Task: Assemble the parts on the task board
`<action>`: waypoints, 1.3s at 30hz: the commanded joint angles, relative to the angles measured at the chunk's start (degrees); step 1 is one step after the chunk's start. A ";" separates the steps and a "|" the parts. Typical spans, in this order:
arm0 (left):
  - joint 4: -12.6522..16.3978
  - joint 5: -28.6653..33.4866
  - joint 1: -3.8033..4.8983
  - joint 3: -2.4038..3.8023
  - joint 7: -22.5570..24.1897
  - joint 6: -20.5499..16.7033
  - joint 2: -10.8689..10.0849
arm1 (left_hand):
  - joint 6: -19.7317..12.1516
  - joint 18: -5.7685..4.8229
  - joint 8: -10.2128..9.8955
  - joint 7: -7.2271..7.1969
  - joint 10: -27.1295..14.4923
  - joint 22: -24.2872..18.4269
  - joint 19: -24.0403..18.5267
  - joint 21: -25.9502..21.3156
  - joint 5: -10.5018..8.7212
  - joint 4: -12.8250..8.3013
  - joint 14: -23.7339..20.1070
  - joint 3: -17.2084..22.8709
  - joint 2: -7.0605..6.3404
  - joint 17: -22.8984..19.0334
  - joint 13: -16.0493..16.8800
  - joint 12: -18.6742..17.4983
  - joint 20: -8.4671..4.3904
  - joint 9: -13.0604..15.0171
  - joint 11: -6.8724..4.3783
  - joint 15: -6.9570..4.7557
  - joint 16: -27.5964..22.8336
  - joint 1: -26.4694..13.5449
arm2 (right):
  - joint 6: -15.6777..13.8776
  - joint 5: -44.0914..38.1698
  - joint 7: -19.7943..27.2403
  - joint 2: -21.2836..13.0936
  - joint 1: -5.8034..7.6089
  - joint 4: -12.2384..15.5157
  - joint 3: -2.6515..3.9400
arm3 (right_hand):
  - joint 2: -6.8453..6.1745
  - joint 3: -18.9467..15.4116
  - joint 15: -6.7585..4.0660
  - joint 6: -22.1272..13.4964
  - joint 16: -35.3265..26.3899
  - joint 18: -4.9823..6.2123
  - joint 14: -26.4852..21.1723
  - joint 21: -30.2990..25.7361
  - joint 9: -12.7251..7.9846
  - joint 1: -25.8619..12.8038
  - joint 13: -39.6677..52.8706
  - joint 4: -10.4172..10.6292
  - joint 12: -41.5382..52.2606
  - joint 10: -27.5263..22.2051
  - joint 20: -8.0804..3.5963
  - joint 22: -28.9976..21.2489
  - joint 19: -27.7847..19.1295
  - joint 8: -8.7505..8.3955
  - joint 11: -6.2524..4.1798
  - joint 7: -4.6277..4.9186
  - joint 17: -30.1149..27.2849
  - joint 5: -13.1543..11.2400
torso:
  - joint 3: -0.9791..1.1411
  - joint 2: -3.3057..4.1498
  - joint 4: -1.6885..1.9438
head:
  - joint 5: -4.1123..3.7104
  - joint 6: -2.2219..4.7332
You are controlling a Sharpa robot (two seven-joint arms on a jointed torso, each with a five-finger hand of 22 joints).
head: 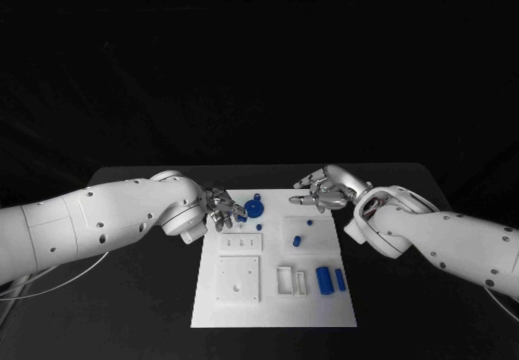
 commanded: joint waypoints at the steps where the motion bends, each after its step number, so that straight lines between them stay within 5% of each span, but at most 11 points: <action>1: -0.56 -5.47 -0.54 -0.06 -1.92 -2.96 0.64 | 6.19 -0.63 0.30 -5.76 1.56 0.53 0.05 0.62 0.38 -4.40 0.09 3.99 0.11 0.26 0.64 0.77 -0.53 -0.19 -1.56 -0.41 0.71 -0.47 | -1.34 7.86 3.17 -0.39 0.86 -1.09 0.51 | 0.92 -0.22 -0.30 0.46 0.12 0.13 -0.14 -0.28 -0.02 0.08 -0.09 -0.86 0.35 -0.30 0.01 1.00 0.20 -0.16 -0.31 0.02 0.00 0.65 | 0.05 -0.02 0.04 | -0.08 -0.37; 5: -1.48 -6.74 -1.38 -0.10 -1.61 -4.99 1.18 | 6.45 -0.63 0.26 -5.83 1.62 0.83 0.21 0.81 0.30 -4.39 0.41 3.97 -0.01 0.09 1.09 1.08 -0.62 -0.86 -1.63 -0.49 0.84 -0.58 | -1.53 10.41 3.67 -0.60 2.24 -2.62 0.88 | 1.48 -0.33 -0.32 0.49 -0.15 0.10 -0.26 -0.33 -0.03 0.09 -0.14 -1.55 0.24 -0.37 -0.01 0.96 0.13 -0.18 -0.34 0.01 -0.20 1.50 | -0.01 -0.05 0.07 | -0.16 -0.69; 9: -2.12 -8.16 -2.32 -0.12 -1.10 -7.32 1.53 | 6.98 -0.55 1.06 -5.75 1.80 0.87 0.71 0.66 -0.31 -4.02 1.06 3.64 -0.03 -0.07 1.46 1.64 -0.62 -7.69 -1.61 -0.55 0.60 -0.13 | -1.30 11.36 4.19 -0.67 3.36 -3.69 1.10 | 1.97 0.01 -0.13 0.25 -4.72 -0.07 -1.67 -1.93 -0.03 0.21 -1.27 -3.03 -0.88 -0.72 0.23 0.00 -0.67 -0.14 -0.24 0.12 -3.96 1.44 | 0.13 -0.04 0.11 | 0.22 -1.25; 13: -2.36 -9.82 -3.43 -0.13 -0.66 -9.51 1.78 | 7.18 -0.63 2.28 -5.84 1.72 1.16 1.00 0.76 -0.31 -3.62 1.47 3.03 -0.31 0.23 1.70 2.41 -0.79 -11.26 -1.79 -0.69 0.82 0.40 | -1.30 12.11 4.74 -0.57 4.30 -4.75 1.25 | 2.26 0.24 -0.11 -0.17 -4.73 -0.24 -2.19 -2.67 -0.05 -0.14 -1.42 -3.59 -0.65 -1.07 0.19 -0.08 -0.40 -0.18 -0.16 0.24 -4.38 1.51 | 0.11 -0.02 0.19 | -0.07 -1.43; 26: -0.50 -13.08 -6.20 -0.13 -0.19 -15.68 1.61 | 8.01 -0.67 3.83 -6.09 1.69 3.35 0.75 2.64 0.85 -3.58 1.54 2.82 -1.06 3.47 6.64 5.87 -1.09 -15.70 -1.97 -1.00 3.42 0.52 | -1.04 13.05 5.06 0.47 5.56 -7.37 1.36 | 2.37 0.62 -0.11 -0.23 -5.14 -0.27 -2.25 -3.39 -0.03 0.06 -2.06 -4.24 -0.96 -1.08 0.23 -0.56 -0.35 -0.17 -0.17 0.26 -5.23 1.55 | 0.11 -0.08 0.29 | -0.46 -2.27; 39: 0.49 -13.35 -7.42 -0.13 -0.82 -12.82 1.59 | 7.91 -0.57 4.55 -6.10 1.68 3.89 0.61 2.82 1.50 -4.16 1.50 3.24 -1.07 4.12 7.85 5.66 -1.06 -16.29 -1.90 -0.97 3.34 0.18 | -0.23 13.01 4.48 0.99 5.73 -8.10 1.36 | 2.58 0.69 -0.11 -0.24 -4.99 -0.28 -2.29 -3.41 -0.04 -0.37 -2.22 -4.65 -0.86 -1.15 0.22 -0.76 -0.26 -0.17 -0.17 0.26 -5.45 1.58 | 0.06 -0.01 0.02 | -0.57 -2.84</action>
